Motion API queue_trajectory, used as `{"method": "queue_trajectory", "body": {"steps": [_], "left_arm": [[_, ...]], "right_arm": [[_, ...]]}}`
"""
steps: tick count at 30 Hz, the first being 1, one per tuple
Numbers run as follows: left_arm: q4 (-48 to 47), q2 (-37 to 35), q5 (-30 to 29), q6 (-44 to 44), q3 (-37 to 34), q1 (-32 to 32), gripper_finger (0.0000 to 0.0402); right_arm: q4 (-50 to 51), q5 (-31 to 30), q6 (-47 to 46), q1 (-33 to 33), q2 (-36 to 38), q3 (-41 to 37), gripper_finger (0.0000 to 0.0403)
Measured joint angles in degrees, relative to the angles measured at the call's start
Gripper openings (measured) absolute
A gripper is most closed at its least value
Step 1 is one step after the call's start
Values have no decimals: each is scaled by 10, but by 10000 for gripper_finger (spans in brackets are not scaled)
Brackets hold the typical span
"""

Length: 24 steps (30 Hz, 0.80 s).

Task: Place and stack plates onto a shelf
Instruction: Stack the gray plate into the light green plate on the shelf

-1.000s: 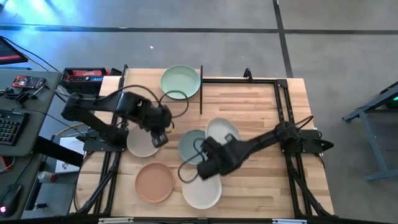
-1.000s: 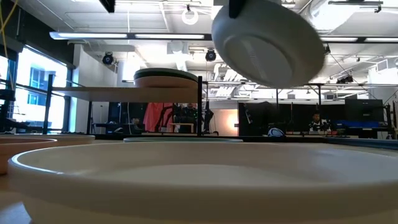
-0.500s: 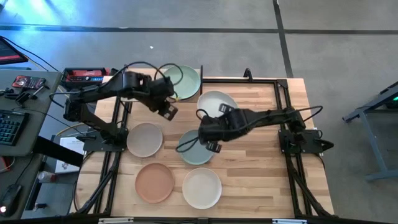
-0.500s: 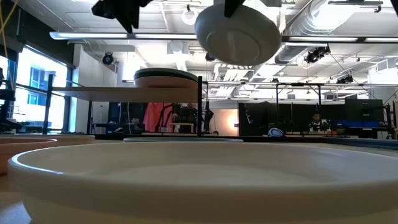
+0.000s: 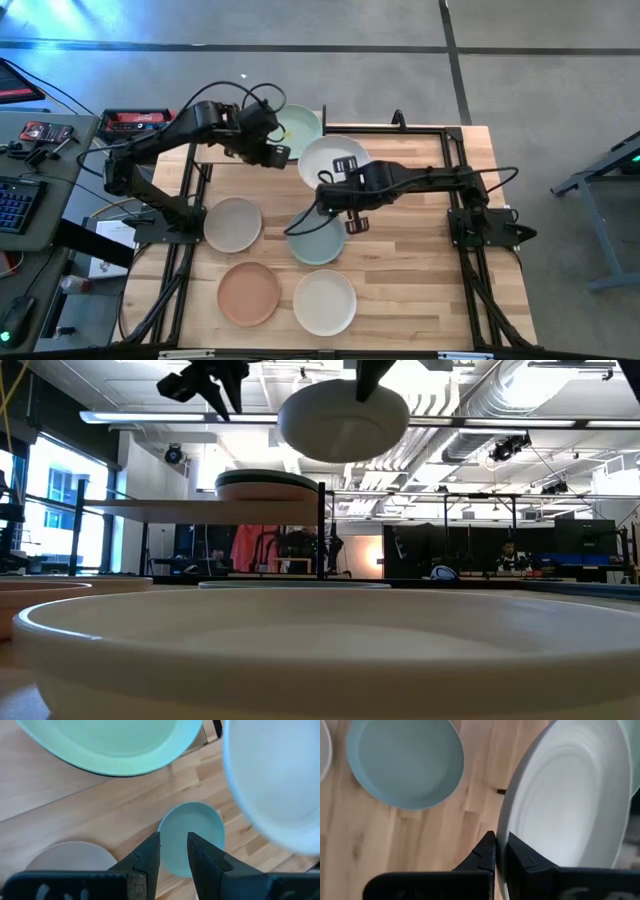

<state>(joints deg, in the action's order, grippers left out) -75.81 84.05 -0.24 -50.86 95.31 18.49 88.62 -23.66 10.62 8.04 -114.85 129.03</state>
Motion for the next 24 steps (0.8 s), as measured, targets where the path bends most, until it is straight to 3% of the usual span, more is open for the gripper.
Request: {"method": "queue_trajectory", "body": {"steps": [12, 24], "left_arm": [[64, 0, 0, -38, 0, 6, 85], [66, 7, -6, -56, 0, 6, 85]], "right_arm": [[-31, 2, 177, -17, 0, 0, 0], [-55, -3, 205, -18, 0, 1, 0]]}}
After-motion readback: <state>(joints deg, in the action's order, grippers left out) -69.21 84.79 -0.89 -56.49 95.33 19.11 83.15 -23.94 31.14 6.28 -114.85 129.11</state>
